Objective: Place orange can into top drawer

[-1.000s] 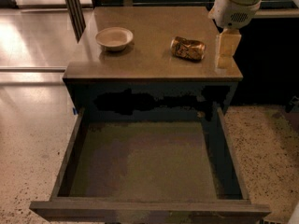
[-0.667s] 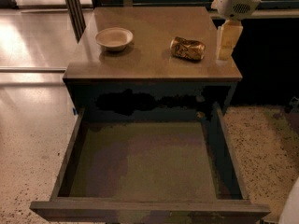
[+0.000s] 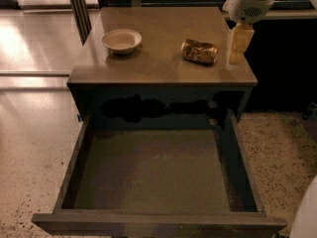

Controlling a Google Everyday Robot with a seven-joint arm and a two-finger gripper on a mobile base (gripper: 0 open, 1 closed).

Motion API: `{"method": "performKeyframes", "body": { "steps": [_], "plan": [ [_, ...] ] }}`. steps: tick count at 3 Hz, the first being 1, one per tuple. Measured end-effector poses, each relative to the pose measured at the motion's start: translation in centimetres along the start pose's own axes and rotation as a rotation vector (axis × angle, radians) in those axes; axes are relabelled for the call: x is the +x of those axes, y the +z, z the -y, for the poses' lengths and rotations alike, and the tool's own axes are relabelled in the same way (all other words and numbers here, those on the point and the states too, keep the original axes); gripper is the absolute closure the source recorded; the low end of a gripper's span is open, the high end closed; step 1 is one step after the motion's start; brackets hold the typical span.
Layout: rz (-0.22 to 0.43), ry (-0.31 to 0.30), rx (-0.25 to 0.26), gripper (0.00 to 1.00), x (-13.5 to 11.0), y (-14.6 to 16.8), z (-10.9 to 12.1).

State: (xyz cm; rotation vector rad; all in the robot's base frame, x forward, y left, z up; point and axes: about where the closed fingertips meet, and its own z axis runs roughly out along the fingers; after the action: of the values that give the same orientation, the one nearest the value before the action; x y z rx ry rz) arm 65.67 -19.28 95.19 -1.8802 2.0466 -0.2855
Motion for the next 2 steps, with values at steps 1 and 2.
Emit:
{"method": "performKeyframes", "body": {
  "steps": [1, 2],
  "plan": [
    [0.042, 0.0, 0.017, 0.0, -0.9, 3.0, 2.0],
    [0.07, -0.028, -0.016, 0.0, -2.8, 8.1, 3.8]
  ]
}}
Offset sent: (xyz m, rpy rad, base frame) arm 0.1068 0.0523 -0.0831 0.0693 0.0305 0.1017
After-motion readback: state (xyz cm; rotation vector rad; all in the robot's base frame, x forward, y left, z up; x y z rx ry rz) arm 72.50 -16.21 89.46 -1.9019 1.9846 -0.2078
